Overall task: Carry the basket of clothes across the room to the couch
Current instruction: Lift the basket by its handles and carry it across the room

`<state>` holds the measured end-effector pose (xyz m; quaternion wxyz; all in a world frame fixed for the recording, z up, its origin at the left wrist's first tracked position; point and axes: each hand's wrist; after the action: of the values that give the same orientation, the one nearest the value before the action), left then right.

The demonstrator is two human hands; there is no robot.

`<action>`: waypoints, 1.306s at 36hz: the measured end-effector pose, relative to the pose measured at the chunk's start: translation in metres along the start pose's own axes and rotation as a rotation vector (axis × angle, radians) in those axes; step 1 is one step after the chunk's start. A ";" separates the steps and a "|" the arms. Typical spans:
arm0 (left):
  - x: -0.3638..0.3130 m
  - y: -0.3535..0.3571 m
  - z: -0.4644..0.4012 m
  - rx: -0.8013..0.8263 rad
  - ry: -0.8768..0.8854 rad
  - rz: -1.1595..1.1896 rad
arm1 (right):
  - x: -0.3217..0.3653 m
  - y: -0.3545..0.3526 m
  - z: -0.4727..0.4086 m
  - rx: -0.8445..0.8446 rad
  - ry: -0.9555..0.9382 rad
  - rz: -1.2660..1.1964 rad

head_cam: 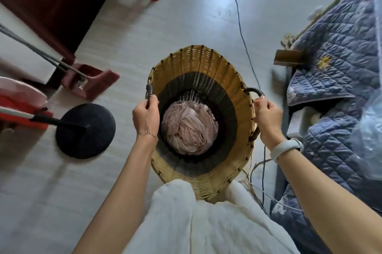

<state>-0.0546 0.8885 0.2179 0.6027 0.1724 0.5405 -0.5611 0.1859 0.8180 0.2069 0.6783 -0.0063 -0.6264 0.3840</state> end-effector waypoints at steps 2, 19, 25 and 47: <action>-0.020 0.014 -0.017 0.042 0.046 0.031 | 0.017 0.005 -0.018 -0.010 0.012 -0.022; -0.203 0.246 -0.149 0.164 0.055 -0.088 | 0.143 0.085 -0.291 -0.067 0.026 -0.056; -0.240 0.314 -0.151 0.181 0.090 -0.026 | 0.162 0.075 -0.366 -0.101 0.061 -0.091; -0.388 0.580 -0.239 0.290 0.132 0.027 | 0.248 0.095 -0.639 -0.242 0.111 -0.151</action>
<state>0.4192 1.4539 0.2294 0.5419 0.3014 0.4901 -0.6126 0.6633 1.3181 0.2328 0.7332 -0.0622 -0.6283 0.2525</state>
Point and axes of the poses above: each hand's wrist, its own z-axis away from the middle knuckle, its own y-axis out of the palm, x = y × z, and after that the axes turned 11 degrees about -x, right-handed
